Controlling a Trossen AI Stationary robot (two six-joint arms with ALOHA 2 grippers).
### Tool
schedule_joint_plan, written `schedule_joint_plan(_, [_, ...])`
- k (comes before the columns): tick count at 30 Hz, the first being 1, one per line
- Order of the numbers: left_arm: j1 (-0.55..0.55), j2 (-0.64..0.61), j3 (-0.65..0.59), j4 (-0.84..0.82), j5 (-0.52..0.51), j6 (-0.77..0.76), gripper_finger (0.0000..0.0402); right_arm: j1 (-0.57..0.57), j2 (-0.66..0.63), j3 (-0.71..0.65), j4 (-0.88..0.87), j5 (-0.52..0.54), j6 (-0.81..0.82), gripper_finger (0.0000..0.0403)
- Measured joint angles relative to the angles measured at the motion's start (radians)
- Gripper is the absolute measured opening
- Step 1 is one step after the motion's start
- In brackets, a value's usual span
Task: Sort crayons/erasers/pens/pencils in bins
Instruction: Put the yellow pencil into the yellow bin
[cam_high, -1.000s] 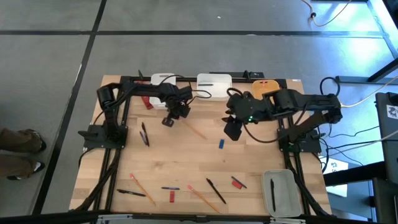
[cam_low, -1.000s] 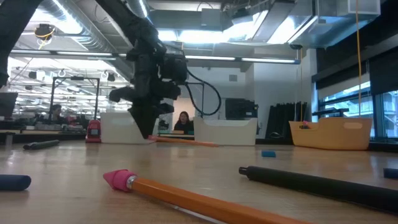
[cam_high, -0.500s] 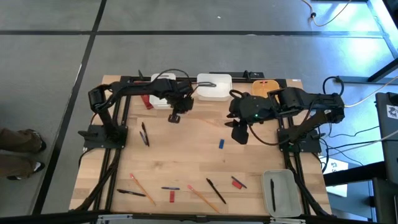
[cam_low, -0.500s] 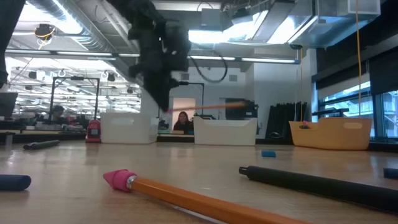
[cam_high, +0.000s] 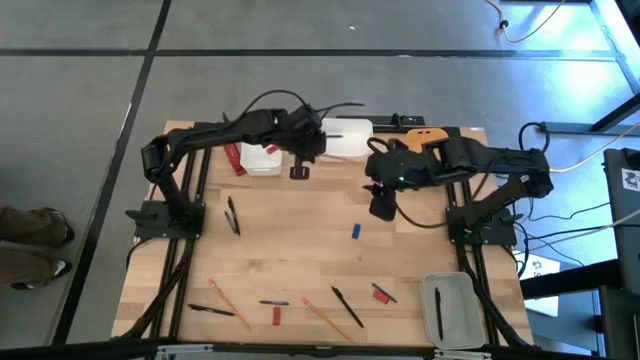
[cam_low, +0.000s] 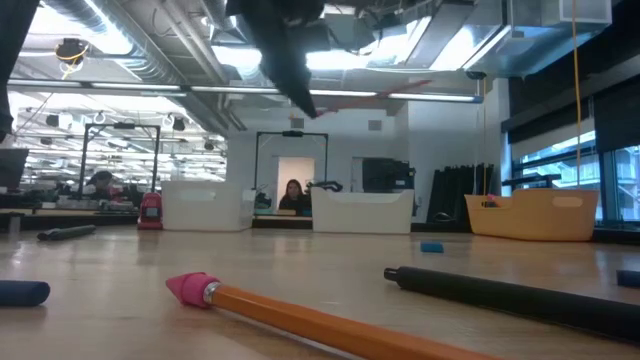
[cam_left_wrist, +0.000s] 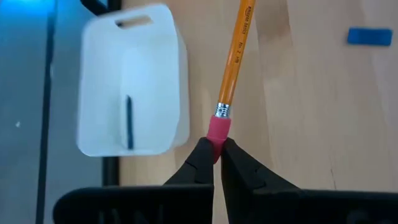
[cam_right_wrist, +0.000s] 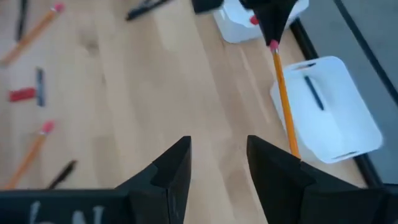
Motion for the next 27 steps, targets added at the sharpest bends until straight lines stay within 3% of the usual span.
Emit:
schedule_joint_plan(5, [-0.009, 0.0, 0.056, -0.018, -0.011, 0.001, 0.0, -0.041, 0.0, -0.057, 0.013, 0.091, -0.064, 0.0157])
schedule_joint_plan(15, [-0.039, 0.0, 0.074, -0.056, -0.078, -0.014, 0.0, -0.102, 0.001, -0.151, 0.067, 0.149, -0.175, 0.0157])
schedule_joint_plan(27, [-0.063, 0.0, 0.074, -0.059, -0.078, -0.017, 0.0, -0.161, 0.001, -0.257, 0.112, 0.102, -0.21, 0.0157])
